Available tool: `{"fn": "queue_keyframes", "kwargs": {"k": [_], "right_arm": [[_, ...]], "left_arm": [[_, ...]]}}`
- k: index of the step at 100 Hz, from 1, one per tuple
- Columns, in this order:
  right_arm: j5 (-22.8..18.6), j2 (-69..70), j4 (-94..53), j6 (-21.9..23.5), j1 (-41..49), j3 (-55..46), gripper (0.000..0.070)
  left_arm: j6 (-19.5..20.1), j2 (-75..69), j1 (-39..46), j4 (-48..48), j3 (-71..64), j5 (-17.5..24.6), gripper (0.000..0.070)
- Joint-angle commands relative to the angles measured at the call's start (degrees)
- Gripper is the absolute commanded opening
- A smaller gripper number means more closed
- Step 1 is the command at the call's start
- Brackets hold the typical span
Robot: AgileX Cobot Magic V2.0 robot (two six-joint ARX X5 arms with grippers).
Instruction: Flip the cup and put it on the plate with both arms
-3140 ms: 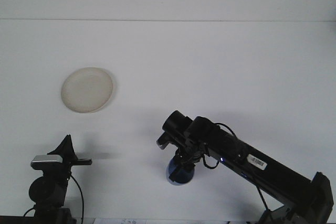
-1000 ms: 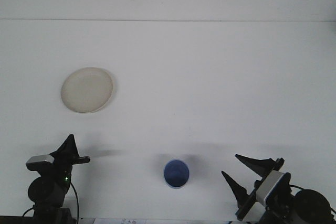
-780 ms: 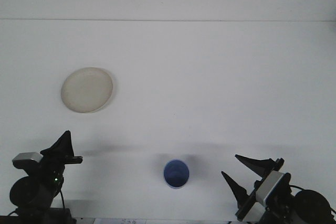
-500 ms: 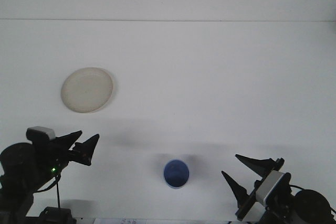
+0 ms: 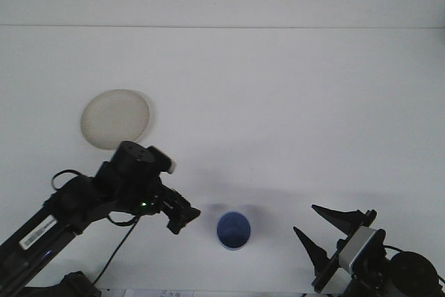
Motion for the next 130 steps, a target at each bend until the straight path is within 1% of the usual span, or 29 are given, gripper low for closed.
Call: {"fn": "queue_keyframes", "kwargs": {"k": [1,9,24,40,60,64,67,68,72,74,78,79,86,101,109,119,126,130], "right_arm": [[0.1,0.1,0.5,0.1,0.5,0.1,0.0409],[0.1,0.1,0.5,0.1,0.5,0.1,0.0409],[0.1,0.1,0.5,0.1,0.5,0.1,0.0409],[0.1,0.1,0.5,0.1,0.5,0.1,0.0409],[0.1,0.1,0.4,0.1,0.5,0.1,0.0409],[0.1,0.1,0.4,0.1,0.5,0.1,0.0409],[0.1,0.1,0.4,0.1,0.5,0.1,0.0409],[0.1,0.1,0.4,0.1,0.5,0.1,0.0409],[0.1,0.1,0.4,0.1,0.5,0.1,0.0409],[0.1,0.1,0.4,0.1,0.5,0.1,0.0409],[0.1,0.1,0.4,0.1,0.5,0.1,0.0409],[0.1,0.1,0.5,0.1,0.5,0.1,0.0409],[0.1,0.1,0.5,0.1,0.5,0.1,0.0409],[0.1,0.1,0.5,0.2,0.5,0.1,0.0409],[0.1,0.1,0.5,0.1,0.5,0.1,0.0409],[0.1,0.1,0.5,0.2,0.5,0.1,0.0409],[0.1,0.0,0.5,0.2,0.5,0.1,0.0409],[0.1,0.1,0.5,0.2,0.5,0.1,0.0409]], "left_arm": [[-0.1,4.4,-3.8,0.3,2.3,-2.3,0.0468],[-0.1,8.7,-7.0,0.9,3.8,-3.4,0.0467],[-0.1,15.6,-11.3,3.2,6.1,-4.2,0.0467],[0.1,21.1,-13.9,4.4,6.8,-7.7,0.0468],[0.3,25.8,-15.2,5.4,6.8,-7.9,0.0456],[0.5,26.5,-15.5,5.4,6.8,-7.9,0.0431],[0.6,26.9,-15.6,5.4,6.8,-7.9,0.0384],[0.6,27.2,-15.6,5.4,6.8,-7.9,0.0355],[0.9,27.5,-15.7,5.3,6.8,-7.9,0.0279],[1.0,27.7,-15.8,5.3,6.8,-7.9,0.0219],[1.4,28.0,-15.9,5.2,6.8,-7.9,0.0142],[1.6,28.0,-15.9,5.1,6.8,-7.9,0.0112],[2.1,28.0,-16.2,4.8,6.8,-8.2,0.0003],[2.2,28.0,-16.3,3.9,7.1,-9.5,0.0011],[3.2,28.0,-16.3,2.6,8.2,-11.0,0.0010],[4.2,27.6,-16.0,0.2,10.9,-11.5,0.0011],[5.5,26.8,-15.1,-1.9,13.4,-13.7,0.0010],[6.4,25.9,-14.4,-3.3,15.0,-15.9,0.0009]]}}
